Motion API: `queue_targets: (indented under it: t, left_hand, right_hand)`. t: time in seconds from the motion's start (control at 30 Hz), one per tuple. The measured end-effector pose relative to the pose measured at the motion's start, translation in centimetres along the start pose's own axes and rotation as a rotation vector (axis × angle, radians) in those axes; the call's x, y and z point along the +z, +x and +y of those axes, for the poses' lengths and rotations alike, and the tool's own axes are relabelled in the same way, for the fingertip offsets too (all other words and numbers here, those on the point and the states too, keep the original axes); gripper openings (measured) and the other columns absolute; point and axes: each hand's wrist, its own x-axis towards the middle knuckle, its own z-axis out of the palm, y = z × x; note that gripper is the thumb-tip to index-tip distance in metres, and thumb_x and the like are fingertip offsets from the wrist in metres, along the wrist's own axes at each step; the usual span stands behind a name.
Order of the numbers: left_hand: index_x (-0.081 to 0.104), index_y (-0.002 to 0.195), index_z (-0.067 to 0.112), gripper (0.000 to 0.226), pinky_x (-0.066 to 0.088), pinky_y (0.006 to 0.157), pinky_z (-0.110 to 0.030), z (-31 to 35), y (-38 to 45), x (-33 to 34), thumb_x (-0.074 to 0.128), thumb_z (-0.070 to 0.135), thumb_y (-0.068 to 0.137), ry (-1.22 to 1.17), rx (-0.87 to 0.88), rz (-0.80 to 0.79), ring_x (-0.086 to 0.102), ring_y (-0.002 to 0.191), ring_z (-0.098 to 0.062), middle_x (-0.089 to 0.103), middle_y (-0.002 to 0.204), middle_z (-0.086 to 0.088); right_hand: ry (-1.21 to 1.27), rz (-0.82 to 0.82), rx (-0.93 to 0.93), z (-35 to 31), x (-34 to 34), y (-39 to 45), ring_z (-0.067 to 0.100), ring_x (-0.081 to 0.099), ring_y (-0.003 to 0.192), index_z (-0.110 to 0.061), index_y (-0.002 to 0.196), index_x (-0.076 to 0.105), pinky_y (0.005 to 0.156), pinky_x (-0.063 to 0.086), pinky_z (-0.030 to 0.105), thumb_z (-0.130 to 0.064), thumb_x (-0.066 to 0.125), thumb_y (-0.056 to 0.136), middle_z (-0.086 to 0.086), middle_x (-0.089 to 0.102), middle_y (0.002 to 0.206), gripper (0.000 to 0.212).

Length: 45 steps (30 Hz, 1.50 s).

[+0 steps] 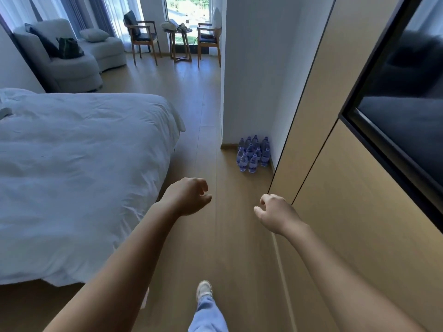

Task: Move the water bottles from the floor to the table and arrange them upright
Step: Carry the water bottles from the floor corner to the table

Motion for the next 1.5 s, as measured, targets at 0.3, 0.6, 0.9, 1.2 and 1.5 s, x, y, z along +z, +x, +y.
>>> queue_targets:
  t: [0.3, 0.6, 0.9, 1.2, 1.5]
  left_hand:
    - [0.062, 0.105, 0.022, 0.028, 0.051, 0.086, -0.035, -4.5, 16.7, -4.8, 0.054, 0.040, 0.086, 0.031, 0.037, -0.041, 0.062, 0.097, -0.017, 0.067, 0.106, 0.003]
    - [0.061, 0.112, 0.019, 0.031, 0.052, 0.087, -0.036, -6.1, 27.8, -6.1, 0.053, 0.038, 0.089, 0.055, 0.089, -0.104, 0.061, 0.098, -0.016, 0.066, 0.110, 0.001]
    - [0.061, 0.109, 0.021, 0.030, 0.050, 0.088, -0.036, -7.6, 40.8, -5.0, 0.053, 0.039, 0.087, 0.074, 0.063, -0.160, 0.060, 0.100, -0.018, 0.066, 0.109, 0.002]
    - [0.061, 0.110, 0.022, 0.030, 0.049, 0.086, -0.032, -5.1, 59.2, -4.9, 0.051, 0.039, 0.087, 0.069, 0.058, -0.194, 0.059, 0.100, -0.017, 0.065, 0.109, 0.004]
    - [0.060, 0.106, 0.022, 0.028, 0.049, 0.085, -0.033, -4.0, 71.9, -3.3, 0.050, 0.039, 0.086, 0.055, 0.041, -0.299, 0.060, 0.097, -0.018, 0.065, 0.107, 0.005]
  right_hand:
    - [0.022, -0.022, 0.074, -2.5, -1.4, 16.6, 0.021, 0.050, 0.100, -0.010, 0.103, 0.053, 0.073, 0.037, 0.028, -0.036, 0.042, 0.091, 0.005, 0.055, 0.110, 0.030]
    - [0.068, -0.046, 0.130, -2.3, -1.7, 27.7, 0.019, 0.048, 0.093, -0.010, 0.106, 0.052, 0.073, 0.036, 0.028, -0.036, 0.043, 0.091, 0.005, 0.054, 0.112, 0.031]
    - [0.085, -0.089, 0.153, 0.2, -1.7, 39.9, 0.025, 0.051, 0.105, -0.008, 0.109, 0.053, 0.079, 0.040, 0.030, -0.035, 0.044, 0.091, 0.008, 0.054, 0.117, 0.033]
    - [0.070, -0.146, 0.210, 6.0, -5.5, 55.6, 0.023, 0.052, 0.104, -0.009, 0.111, 0.053, 0.082, 0.045, 0.033, -0.035, 0.044, 0.091, 0.008, 0.055, 0.117, 0.034]
    - [0.197, -0.244, 0.321, 10.0, -7.3, 66.9, 0.019, 0.051, 0.084, -0.013, 0.094, 0.052, 0.069, 0.041, 0.029, -0.032, 0.046, 0.089, 0.002, 0.053, 0.099, 0.020]
